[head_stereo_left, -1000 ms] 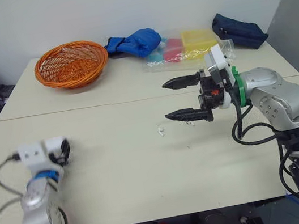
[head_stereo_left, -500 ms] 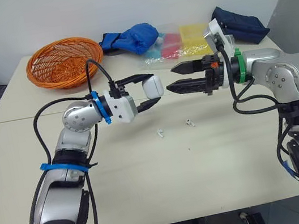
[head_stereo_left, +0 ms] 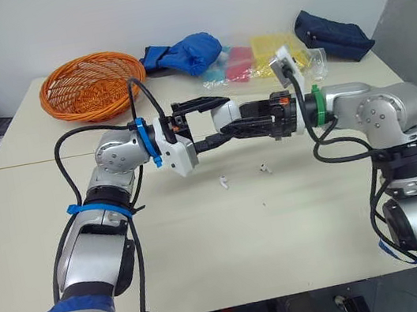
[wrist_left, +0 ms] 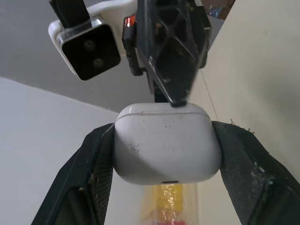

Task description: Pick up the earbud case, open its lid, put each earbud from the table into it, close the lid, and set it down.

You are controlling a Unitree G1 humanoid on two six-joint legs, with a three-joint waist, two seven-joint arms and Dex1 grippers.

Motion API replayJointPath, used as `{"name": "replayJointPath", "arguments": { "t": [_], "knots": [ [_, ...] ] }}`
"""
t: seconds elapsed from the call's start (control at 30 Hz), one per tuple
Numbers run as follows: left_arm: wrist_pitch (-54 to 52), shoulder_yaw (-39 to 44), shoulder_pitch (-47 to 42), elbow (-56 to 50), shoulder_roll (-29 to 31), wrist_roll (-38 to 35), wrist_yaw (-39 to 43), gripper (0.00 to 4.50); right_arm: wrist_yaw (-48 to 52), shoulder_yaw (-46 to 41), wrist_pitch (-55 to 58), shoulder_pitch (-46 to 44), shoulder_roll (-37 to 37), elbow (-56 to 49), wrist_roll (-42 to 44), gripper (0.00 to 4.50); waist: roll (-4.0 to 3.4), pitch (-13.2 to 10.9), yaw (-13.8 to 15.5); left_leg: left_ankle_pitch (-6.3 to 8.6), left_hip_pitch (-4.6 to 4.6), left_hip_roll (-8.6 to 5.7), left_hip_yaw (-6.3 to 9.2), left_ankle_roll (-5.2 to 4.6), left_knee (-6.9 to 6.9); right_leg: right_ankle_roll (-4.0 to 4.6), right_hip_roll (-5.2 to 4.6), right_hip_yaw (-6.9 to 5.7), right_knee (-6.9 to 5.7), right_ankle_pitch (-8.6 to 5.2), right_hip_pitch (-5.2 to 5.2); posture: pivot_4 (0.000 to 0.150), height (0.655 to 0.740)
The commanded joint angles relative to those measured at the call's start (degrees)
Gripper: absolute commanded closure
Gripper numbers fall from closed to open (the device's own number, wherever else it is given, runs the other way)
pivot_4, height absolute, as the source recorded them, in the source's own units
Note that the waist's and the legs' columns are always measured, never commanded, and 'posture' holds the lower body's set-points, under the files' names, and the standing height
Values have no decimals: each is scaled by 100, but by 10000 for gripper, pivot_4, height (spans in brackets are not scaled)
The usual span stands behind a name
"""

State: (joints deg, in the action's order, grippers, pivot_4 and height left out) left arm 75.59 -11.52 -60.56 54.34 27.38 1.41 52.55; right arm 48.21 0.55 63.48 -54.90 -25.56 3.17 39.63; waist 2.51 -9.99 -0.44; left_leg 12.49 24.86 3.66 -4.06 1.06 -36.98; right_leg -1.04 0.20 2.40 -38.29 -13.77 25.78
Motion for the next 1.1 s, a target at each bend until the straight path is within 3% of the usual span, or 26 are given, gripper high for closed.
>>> {"name": "replayJointPath", "arguments": {
  "t": [0.03,0.3,0.4,0.67,0.9,1.0,1.03,1.1],
  "knots": [
    [199,13,-191,29,27,88,-246,16896,-35,-232,41,-81,-36,-115,146,0,0,0,0,0,0,-1,0,0,-3,-1,-2,0,-2,1,-1,1500,7400],
    [294,-38,-250,168,34,288,-522,16896,-103,-272,107,-91,123,-13,162,0,0,0,-2,0,-6,-1,8,0,-9,-2,3,-4,-41,1,2,1500,7400],
    [302,-50,-251,194,41,345,-620,16896,-57,-235,81,-78,130,-9,137,5849,0,0,-5,-1,-7,-1,9,0,-10,-1,4,-3,-49,1,5,1500,7400],
    [253,-76,-230,198,48,346,-741,16896,-47,-233,100,-36,179,-53,175,35197,0,0,-5,-1,-7,-1,10,0,-16,-1,4,-3,-56,1,5,1500,7400],
    [244,-159,-197,89,72,344,-774,16896,100,-128,-82,-65,94,-40,85,36300,0,0,-5,-1,-6,-1,10,0,-19,-1,4,-4,-58,1,5,1500,7400],
    [-162,-395,-181,-205,101,-215,-250,16896,118,-87,-228,-79,43,-20,-28,36303,0,0,-6,-1,-7,-2,10,0,-19,-1,4,-3,-58,1,5,1500,7400],
    [-375,-481,-175,-353,125,-449,3,9691,99,-80,-271,-83,33,-22,-58,36304,0,0,-8,-1,-7,-1,10,0,-20,-1,4,-3,-58,1,5,1500,7400],
    [-842,-548,-168,-590,172,-826,466,5104,79,-55,-365,-80,15,-5,-122,36304,0,0,-13,-1,-6,-2,10,0,-20,-1,4,-3,-60,1,5,1500,7400]
  ]
}}
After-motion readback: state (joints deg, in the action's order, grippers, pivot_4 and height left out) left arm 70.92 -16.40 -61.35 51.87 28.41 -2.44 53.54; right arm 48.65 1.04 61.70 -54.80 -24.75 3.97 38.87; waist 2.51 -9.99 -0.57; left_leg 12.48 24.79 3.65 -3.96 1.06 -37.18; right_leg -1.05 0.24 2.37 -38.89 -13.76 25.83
